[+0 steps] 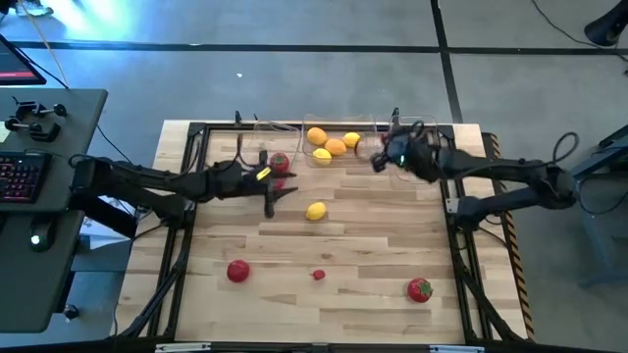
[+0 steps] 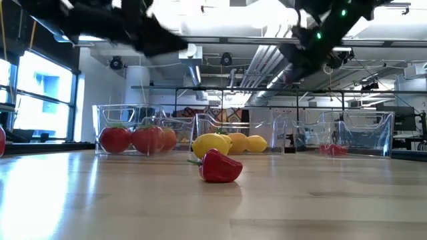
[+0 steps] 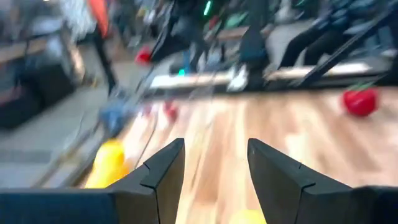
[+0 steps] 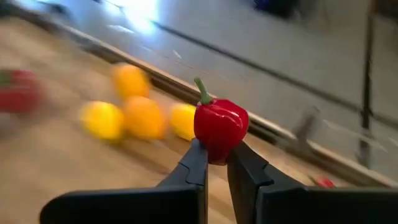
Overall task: Sort produce into baskets
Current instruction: Put the red chili into the right transparent bin
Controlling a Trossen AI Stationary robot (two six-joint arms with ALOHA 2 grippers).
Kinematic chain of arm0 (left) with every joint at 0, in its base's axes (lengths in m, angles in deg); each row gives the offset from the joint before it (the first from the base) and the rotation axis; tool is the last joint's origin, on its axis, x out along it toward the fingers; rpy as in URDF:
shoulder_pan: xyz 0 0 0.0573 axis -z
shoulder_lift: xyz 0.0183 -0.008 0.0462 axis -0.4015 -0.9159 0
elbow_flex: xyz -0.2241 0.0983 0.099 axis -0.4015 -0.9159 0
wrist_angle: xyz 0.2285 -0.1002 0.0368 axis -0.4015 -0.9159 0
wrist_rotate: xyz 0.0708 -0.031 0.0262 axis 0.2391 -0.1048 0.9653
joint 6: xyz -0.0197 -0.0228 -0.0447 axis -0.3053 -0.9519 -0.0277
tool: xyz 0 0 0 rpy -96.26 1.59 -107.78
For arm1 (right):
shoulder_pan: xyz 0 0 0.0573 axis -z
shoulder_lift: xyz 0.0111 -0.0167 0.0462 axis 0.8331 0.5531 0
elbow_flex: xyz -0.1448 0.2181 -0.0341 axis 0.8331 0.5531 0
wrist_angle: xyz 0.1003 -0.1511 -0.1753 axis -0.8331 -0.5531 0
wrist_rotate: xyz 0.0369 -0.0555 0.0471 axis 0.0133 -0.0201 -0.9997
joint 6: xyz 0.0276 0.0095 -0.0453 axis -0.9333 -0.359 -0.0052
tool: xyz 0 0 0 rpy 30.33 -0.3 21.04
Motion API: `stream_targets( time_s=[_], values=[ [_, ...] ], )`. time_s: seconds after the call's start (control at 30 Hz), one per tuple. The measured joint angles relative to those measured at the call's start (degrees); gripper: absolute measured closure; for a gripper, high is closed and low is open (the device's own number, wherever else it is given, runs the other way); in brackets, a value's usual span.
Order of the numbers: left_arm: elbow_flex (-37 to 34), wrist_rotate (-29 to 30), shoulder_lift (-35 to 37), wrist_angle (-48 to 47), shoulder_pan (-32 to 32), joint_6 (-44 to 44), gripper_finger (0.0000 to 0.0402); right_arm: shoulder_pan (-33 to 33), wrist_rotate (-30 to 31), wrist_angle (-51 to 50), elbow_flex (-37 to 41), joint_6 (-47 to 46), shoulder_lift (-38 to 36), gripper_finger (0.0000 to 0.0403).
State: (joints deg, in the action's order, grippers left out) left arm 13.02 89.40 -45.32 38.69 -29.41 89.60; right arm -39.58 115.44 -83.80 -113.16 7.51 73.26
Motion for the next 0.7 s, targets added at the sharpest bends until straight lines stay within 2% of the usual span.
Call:
stream_targets(
  time_s=[0.17,0.33,0.47,0.7],
  values=[
    [3.8,-1.0,-2.9,-11.7,-6.5,-3.4,0.0254,14.3,-9.0,-3.9,0.0,2.0,1.2,0.0382],
    [10.2,-3.4,-7.2,-25.5,-10.9,-0.3,0.029,23.5,-14.7,-3.9,0.0,6.3,2.7,0.0382],
    [15.7,-3.5,-11.7,-35.2,-13.4,3.4,0.0326,27.4,-17.1,-3.9,0.0,8.4,2.8,0.0382],
    [25.1,0.1,-22.4,-43.5,-15.4,7.5,0.0375,29.5,-19.7,-3.9,0.0,9.7,2.8,0.0382]
  ],
)
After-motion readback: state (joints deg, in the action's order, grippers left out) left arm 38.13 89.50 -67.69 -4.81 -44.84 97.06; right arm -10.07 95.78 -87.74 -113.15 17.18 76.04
